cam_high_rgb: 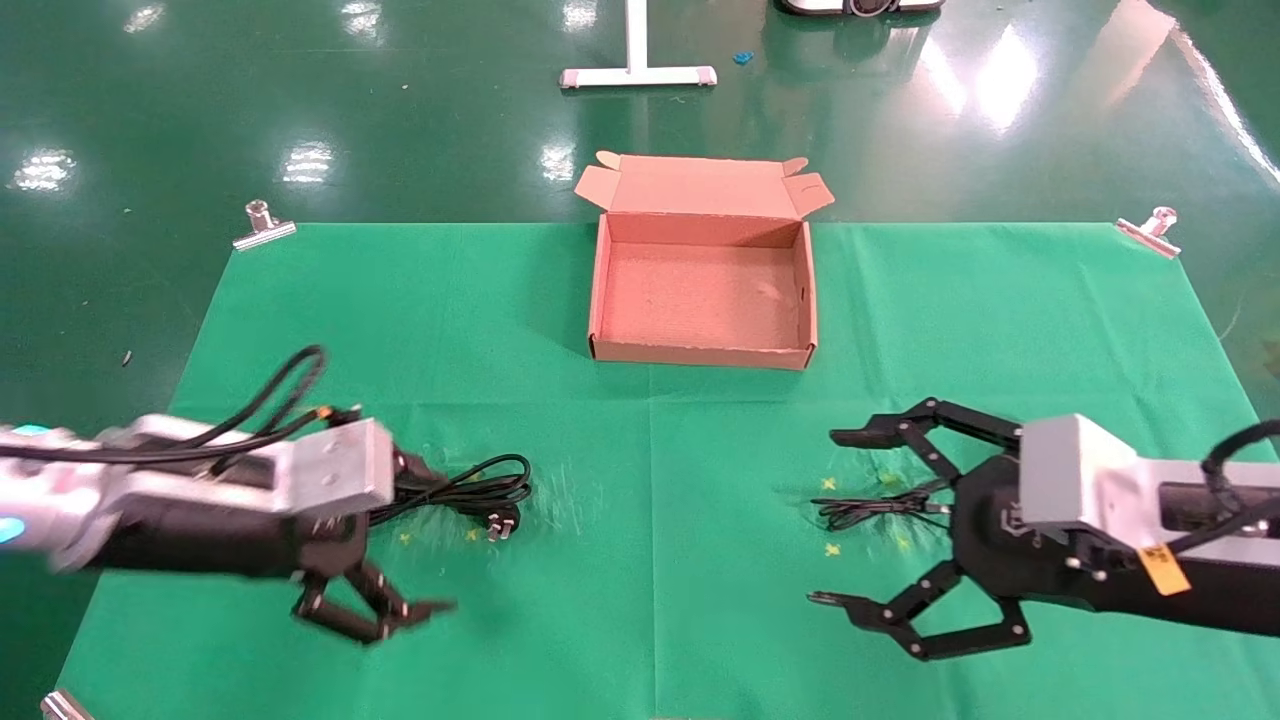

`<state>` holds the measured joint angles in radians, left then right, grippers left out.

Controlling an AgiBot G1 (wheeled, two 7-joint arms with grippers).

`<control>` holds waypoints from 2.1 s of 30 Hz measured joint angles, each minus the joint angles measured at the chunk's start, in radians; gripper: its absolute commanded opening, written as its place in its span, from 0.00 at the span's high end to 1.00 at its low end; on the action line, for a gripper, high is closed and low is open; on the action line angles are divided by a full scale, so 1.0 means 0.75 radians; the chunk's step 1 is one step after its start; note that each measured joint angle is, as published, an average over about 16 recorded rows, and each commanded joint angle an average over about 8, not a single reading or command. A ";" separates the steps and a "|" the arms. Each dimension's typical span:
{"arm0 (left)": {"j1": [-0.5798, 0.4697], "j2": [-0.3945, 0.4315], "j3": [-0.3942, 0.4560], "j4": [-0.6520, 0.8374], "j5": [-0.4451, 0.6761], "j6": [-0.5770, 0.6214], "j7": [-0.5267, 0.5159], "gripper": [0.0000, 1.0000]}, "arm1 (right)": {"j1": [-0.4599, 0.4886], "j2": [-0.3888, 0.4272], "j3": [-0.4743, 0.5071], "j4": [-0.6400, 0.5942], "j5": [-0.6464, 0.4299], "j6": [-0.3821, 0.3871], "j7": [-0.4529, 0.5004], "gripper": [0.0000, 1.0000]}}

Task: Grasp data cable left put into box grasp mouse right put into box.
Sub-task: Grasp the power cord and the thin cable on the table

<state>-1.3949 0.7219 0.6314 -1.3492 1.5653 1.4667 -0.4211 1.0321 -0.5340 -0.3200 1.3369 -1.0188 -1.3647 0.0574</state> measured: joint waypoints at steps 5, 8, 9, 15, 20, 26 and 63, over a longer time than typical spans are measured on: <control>-0.045 0.090 0.087 0.004 0.267 -0.081 -0.077 0.00 | -0.016 0.015 0.010 0.000 -0.002 0.012 -0.017 0.00; -0.055 0.139 0.127 0.007 0.397 -0.120 -0.116 0.00 | -0.023 0.025 0.016 -0.001 -0.001 0.018 -0.023 0.00; -0.056 0.153 0.139 0.008 0.435 -0.130 -0.129 0.00 | -0.025 0.028 0.018 -0.001 -0.001 0.020 -0.024 0.00; -0.053 0.212 0.190 0.012 0.609 -0.173 -0.208 0.00 | -0.033 0.043 0.025 -0.006 -0.004 0.030 -0.026 0.00; -0.048 0.236 0.213 0.012 0.703 -0.195 -0.261 0.00 | -0.033 0.050 0.026 -0.009 -0.013 0.036 -0.025 0.00; -0.042 0.249 0.225 0.009 0.776 -0.211 -0.316 0.00 | -0.026 0.051 0.020 -0.010 -0.034 0.044 -0.021 0.00; -0.043 0.260 0.234 0.006 0.828 -0.209 -0.366 0.53 | 0.192 -0.321 -0.316 -0.203 -0.926 0.317 0.187 0.21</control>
<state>-1.4269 0.9168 0.8066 -1.3451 2.1863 1.3102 -0.6956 1.1763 -0.7746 -0.5566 1.1845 -1.7135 -1.1273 0.1973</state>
